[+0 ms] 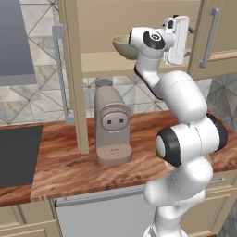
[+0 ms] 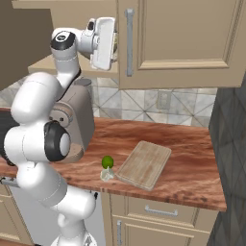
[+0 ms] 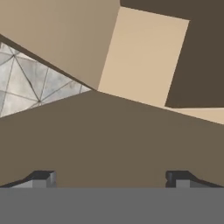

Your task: Open the cabinet. Place the bowl and condiment on the counter. Then place the lime and garlic on the cutting board.

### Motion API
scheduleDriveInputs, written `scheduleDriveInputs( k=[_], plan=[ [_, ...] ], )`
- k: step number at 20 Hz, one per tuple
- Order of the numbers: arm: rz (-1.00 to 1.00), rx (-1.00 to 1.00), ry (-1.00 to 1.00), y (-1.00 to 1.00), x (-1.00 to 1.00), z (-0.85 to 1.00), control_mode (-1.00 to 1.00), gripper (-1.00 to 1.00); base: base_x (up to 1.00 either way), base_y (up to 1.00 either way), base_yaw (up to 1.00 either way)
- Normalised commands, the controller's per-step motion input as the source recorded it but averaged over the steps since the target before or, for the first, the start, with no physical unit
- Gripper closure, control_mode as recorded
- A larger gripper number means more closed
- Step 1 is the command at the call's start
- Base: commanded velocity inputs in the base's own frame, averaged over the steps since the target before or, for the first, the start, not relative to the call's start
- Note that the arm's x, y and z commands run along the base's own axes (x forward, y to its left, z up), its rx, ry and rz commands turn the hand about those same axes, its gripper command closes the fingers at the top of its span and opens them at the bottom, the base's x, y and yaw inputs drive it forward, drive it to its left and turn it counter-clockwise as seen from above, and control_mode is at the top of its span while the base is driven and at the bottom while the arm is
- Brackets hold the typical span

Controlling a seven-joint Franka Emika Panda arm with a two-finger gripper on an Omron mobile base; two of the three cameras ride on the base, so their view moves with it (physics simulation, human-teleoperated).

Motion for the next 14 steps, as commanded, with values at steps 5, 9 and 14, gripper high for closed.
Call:
scheduleDriveInputs(
  k=[5, 9, 14],
  plan=[
    [-0.04, 0.0, 0.05, -0.4, -0.2, 0.0, -1.0, -1.0, 0.0, 0.0, 0.0],
    [-0.07, 0.0, 0.06, -0.59, -0.47, 0.0, -1.0, -1.0, 0.0, 0.0, 0.0],
    [-0.12, 0.0, 0.05, -0.87, -0.82, 0.0, -1.0, -1.0, 0.0, 0.0, 0.0]
  ],
)
